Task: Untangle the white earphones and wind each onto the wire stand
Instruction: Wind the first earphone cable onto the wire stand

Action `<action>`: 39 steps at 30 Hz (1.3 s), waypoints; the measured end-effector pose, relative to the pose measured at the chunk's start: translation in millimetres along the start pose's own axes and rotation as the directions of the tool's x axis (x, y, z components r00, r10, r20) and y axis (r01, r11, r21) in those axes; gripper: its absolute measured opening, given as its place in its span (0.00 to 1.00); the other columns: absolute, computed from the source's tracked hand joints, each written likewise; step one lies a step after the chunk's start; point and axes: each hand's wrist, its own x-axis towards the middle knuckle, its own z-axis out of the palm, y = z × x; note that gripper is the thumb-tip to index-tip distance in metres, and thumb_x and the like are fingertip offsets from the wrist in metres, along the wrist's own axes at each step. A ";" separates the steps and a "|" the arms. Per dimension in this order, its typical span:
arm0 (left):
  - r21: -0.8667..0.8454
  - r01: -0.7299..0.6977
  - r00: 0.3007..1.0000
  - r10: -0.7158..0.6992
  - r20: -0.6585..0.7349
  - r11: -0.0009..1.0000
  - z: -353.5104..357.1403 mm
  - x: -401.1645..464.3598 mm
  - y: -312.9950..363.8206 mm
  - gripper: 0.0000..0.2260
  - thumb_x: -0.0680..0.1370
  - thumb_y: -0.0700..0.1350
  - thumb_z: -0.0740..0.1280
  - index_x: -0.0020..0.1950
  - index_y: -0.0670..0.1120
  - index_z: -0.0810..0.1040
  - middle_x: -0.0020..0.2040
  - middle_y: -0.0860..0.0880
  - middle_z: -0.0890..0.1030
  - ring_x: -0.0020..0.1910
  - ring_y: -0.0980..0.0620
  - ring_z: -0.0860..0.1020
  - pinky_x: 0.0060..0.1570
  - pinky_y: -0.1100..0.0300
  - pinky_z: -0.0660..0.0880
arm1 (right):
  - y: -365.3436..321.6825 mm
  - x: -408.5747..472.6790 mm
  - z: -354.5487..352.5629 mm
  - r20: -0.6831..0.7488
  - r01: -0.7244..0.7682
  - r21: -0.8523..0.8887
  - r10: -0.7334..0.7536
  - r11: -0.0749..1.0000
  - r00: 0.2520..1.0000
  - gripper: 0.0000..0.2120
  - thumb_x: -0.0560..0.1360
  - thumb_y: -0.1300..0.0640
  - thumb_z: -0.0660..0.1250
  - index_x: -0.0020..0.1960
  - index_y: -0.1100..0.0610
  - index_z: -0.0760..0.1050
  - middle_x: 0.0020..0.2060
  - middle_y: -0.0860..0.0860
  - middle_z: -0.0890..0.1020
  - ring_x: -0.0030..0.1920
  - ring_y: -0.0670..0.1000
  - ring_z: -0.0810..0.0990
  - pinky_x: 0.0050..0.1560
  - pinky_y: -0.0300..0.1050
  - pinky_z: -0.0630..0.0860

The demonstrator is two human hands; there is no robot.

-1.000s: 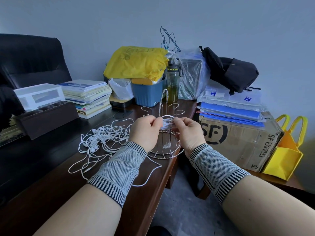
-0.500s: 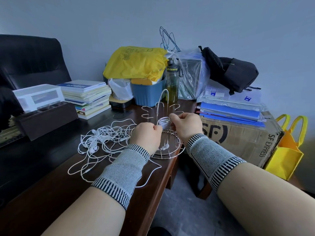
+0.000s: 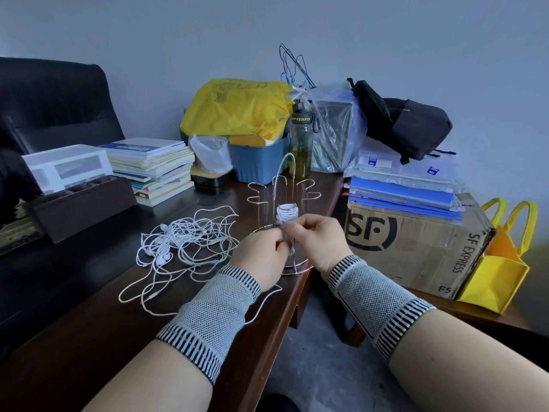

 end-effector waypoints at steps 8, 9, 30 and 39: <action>-0.136 0.013 0.995 -0.026 -0.094 0.991 -5.9 2.0 -4.2 0.05 0.76 0.48 0.66 0.42 0.54 0.79 0.41 0.54 0.82 0.42 0.53 0.79 0.44 0.58 0.75 | 0.8 2.4 -2.6 0.016 -0.096 0.016 0.096 0.995 0.995 0.12 0.75 0.59 0.69 0.33 0.56 0.75 0.22 0.45 0.74 0.21 0.42 0.71 0.28 0.38 0.70; -0.172 0.040 0.983 -0.069 -0.168 0.984 -6.5 3.4 -4.1 0.04 0.76 0.46 0.66 0.46 0.53 0.80 0.44 0.55 0.81 0.44 0.54 0.78 0.46 0.59 0.74 | 3.1 3.3 -2.6 0.005 -0.099 0.003 0.099 0.995 0.995 0.12 0.76 0.58 0.68 0.34 0.55 0.75 0.22 0.44 0.74 0.21 0.42 0.71 0.29 0.39 0.69; -0.875 0.106 0.955 -0.294 -0.043 0.473 13.3 21.8 3.4 0.08 0.80 0.43 0.66 0.58 0.49 0.80 0.46 0.54 0.84 0.36 0.60 0.83 0.32 0.68 0.75 | 9.8 6.9 -23.3 0.013 0.097 -0.317 -0.098 0.943 0.995 0.08 0.76 0.56 0.68 0.39 0.50 0.76 0.31 0.45 0.79 0.30 0.41 0.75 0.38 0.38 0.74; -0.898 0.068 0.956 -0.285 -0.065 0.435 14.0 23.8 -2.0 0.05 0.78 0.43 0.69 0.50 0.52 0.81 0.43 0.54 0.84 0.36 0.59 0.83 0.31 0.68 0.74 | -6.4 14.7 -66.7 0.044 0.168 -0.633 -0.182 0.756 0.982 0.05 0.77 0.55 0.67 0.44 0.48 0.79 0.30 0.39 0.75 0.29 0.38 0.74 0.37 0.33 0.70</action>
